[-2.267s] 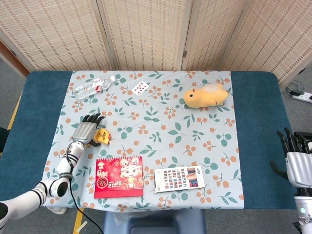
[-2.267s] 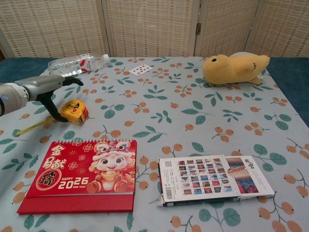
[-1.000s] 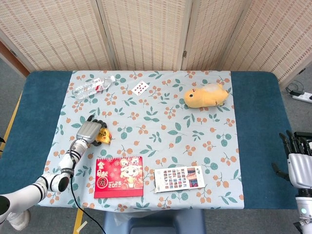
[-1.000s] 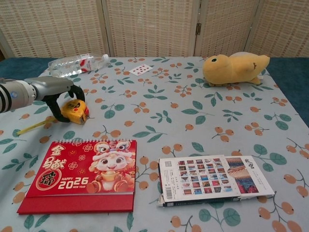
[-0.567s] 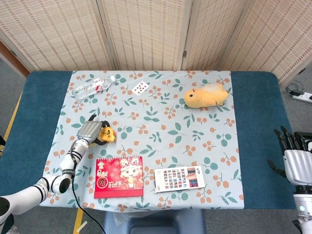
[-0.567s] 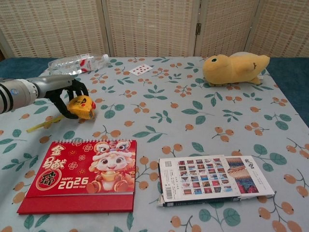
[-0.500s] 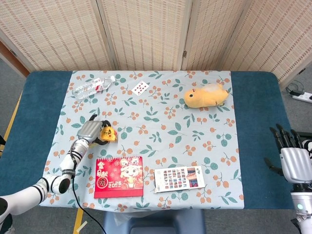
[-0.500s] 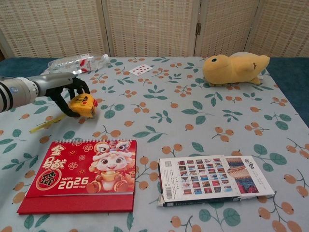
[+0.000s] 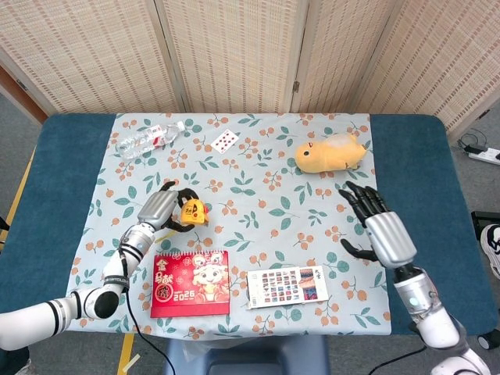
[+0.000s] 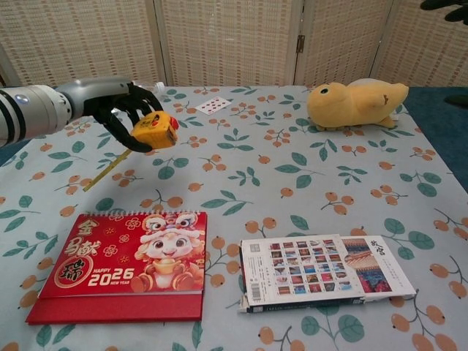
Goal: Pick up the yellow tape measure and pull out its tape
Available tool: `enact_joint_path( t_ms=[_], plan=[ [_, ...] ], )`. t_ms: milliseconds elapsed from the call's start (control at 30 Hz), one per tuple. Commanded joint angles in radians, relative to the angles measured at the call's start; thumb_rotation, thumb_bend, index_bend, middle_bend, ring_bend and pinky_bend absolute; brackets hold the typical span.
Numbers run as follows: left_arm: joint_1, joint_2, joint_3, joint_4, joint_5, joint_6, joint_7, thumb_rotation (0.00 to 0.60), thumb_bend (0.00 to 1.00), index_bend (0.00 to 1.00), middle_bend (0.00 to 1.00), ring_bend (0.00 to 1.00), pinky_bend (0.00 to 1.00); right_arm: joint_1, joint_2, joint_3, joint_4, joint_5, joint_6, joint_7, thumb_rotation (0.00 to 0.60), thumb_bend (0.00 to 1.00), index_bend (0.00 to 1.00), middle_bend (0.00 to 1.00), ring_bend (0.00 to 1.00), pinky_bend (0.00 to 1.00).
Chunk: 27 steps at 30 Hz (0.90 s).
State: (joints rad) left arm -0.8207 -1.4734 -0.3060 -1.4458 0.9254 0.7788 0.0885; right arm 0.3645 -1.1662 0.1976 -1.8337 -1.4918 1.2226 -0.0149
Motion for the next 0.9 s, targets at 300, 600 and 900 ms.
enact_joint_path(
  t_ms=[300,600,900],
  plan=[
    [-0.069,-0.021,-0.054,-0.138,-0.159,0.106,0.106,0.6,0.45,0.6,0.55,0.47,0.11,0.171,-0.128,0.078,-0.026,0.18,-0.159,-0.114,0.6,0.33,0.0,0.0,0.01,0.0],
    [-0.107,-0.048,-0.073,-0.184,-0.241,0.148,0.133,0.6,0.46,0.6,0.56,0.48,0.11,0.267,-0.229,0.128,0.013,0.306,-0.188,-0.182,0.6,0.33,0.0,0.0,0.0,0.0],
    [-0.14,-0.076,-0.081,-0.194,-0.302,0.194,0.173,0.6,0.47,0.6,0.56,0.48,0.11,0.339,-0.314,0.151,0.058,0.385,-0.182,-0.225,0.6,0.33,0.0,0.0,0.0,0.0]
  ],
)
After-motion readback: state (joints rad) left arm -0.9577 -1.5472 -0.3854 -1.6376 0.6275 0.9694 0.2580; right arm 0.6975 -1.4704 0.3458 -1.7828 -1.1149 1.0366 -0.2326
